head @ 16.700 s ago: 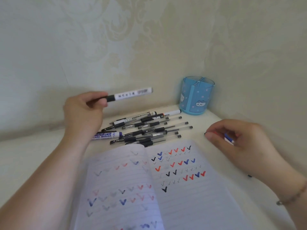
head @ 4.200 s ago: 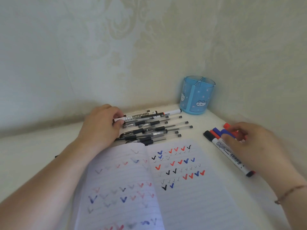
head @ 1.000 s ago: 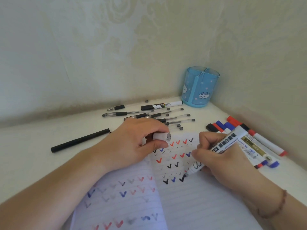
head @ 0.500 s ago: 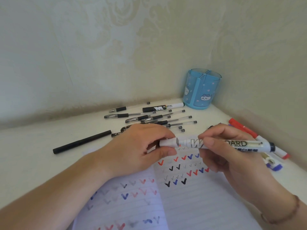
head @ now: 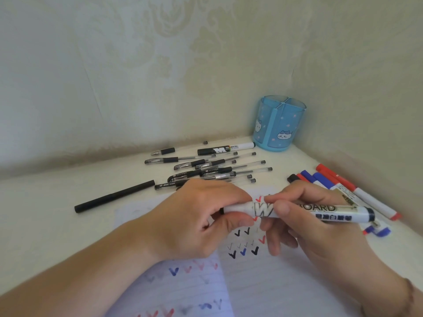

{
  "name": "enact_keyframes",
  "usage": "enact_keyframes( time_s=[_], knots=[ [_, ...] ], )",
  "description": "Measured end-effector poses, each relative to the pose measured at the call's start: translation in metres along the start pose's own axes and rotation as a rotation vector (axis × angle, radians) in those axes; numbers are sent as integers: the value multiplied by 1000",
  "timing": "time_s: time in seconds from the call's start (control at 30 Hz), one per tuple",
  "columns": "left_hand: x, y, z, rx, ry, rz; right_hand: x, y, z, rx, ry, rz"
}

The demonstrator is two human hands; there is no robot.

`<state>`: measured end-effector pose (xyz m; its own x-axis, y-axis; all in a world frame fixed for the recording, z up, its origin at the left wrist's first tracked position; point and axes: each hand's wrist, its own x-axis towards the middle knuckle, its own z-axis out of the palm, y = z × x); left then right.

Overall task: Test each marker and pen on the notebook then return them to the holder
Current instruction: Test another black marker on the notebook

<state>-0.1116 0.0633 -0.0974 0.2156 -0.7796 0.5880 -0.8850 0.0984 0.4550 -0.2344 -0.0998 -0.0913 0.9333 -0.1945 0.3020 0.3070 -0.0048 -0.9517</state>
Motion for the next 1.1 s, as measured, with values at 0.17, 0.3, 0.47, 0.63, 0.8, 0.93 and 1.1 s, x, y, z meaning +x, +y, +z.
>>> enact_keyframes(
  time_s=[0.17, 0.3, 0.47, 0.63, 0.8, 0.93, 1.1],
  knots=[
    [4, 0, -2, -44, 4, -29, 1, -3, -4, 7, -58, -24],
    [7, -12, -11, 45, 57, -65, 4, -15, -28, -82, 112, -111],
    [0, -25, -11, 202, -52, -79, 4, -14, -36, -1050, -144, -245],
    [-2, -23, -10, 183, 39, -19, 4, -7, -29, -1053, -184, -244],
    [-4, -18, -12, 221, 105, 40, 1, -9, -23, -821, -186, -174],
    [2, -11, -4, 317, 165, 114, 8, -7, -21, -1071, -96, -260],
    [1, -19, 1, 376, 142, -127, 14, -11, -61, -1362, 151, -202]
  ],
)
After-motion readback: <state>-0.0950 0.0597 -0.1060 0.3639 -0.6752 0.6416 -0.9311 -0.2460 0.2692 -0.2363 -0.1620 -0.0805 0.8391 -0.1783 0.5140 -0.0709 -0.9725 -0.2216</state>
